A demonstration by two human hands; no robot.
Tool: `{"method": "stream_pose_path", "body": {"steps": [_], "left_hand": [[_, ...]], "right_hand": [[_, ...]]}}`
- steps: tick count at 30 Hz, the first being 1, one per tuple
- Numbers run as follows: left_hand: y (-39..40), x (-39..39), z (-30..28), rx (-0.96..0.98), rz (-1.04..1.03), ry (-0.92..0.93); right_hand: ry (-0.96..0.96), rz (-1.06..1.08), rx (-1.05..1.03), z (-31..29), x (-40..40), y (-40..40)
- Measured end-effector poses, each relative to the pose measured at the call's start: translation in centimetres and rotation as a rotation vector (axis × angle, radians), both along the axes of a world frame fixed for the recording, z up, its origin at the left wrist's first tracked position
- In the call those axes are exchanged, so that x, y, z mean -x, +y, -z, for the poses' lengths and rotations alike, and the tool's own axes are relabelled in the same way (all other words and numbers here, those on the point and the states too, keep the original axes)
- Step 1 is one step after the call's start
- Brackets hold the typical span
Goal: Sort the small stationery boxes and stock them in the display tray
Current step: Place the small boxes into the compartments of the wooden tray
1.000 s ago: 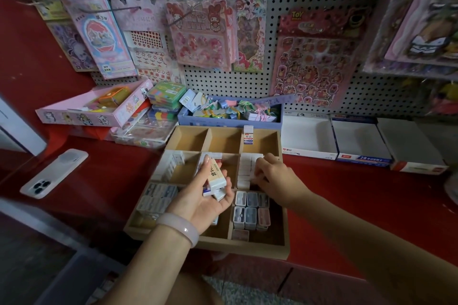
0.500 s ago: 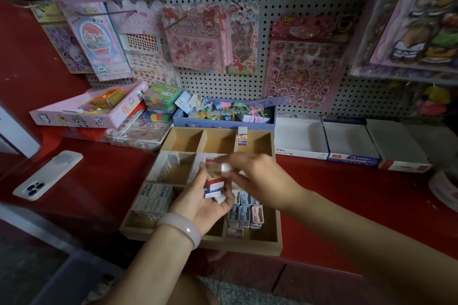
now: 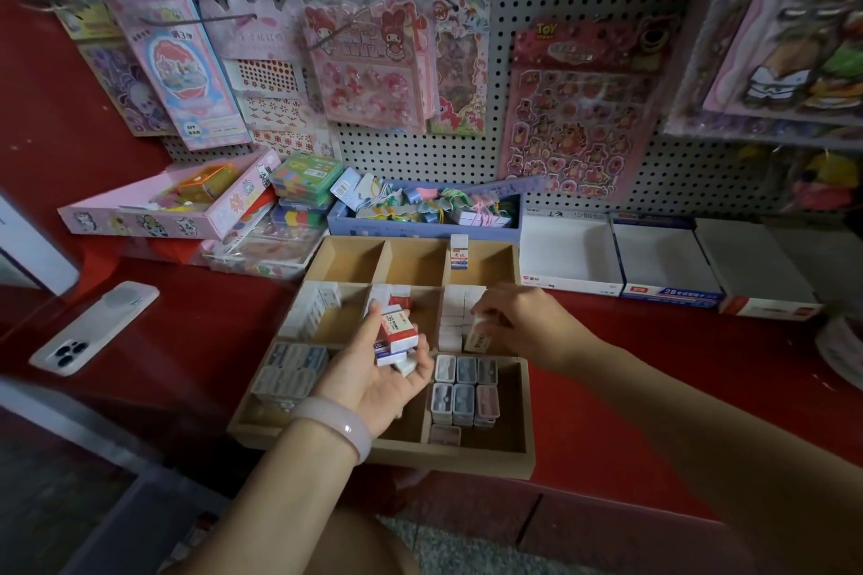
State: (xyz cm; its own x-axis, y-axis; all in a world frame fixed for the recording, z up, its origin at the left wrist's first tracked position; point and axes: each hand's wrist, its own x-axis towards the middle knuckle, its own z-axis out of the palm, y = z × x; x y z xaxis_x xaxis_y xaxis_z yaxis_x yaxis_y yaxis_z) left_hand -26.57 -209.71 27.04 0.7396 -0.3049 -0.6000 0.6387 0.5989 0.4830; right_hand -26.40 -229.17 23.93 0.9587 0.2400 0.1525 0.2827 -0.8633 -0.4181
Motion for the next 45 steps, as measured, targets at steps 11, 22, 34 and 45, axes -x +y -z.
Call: {"method": "stream_pose_path", "body": {"steps": [11,22,34,45], "left_hand": [[0.6,0.0,0.0,0.034,0.026,0.010],[1.2,-0.2,0.7,-0.021,0.072,-0.047],[5.3,-2.9,1.3,-0.075,-0.066,-0.005],[7.7,-3.6,2.5,-0.149,0.009,-0.162]], "right_hand": [[0.012,0.022,0.249,1.7,0.2,1.3],[0.121,-0.171,-0.433,-2.4,-1.2,6.6],[0.040,0.153,-0.054,-1.1,-6.8,7.6],[0.084,0.255,0.278,1.9,-8.3,10.4]]}}
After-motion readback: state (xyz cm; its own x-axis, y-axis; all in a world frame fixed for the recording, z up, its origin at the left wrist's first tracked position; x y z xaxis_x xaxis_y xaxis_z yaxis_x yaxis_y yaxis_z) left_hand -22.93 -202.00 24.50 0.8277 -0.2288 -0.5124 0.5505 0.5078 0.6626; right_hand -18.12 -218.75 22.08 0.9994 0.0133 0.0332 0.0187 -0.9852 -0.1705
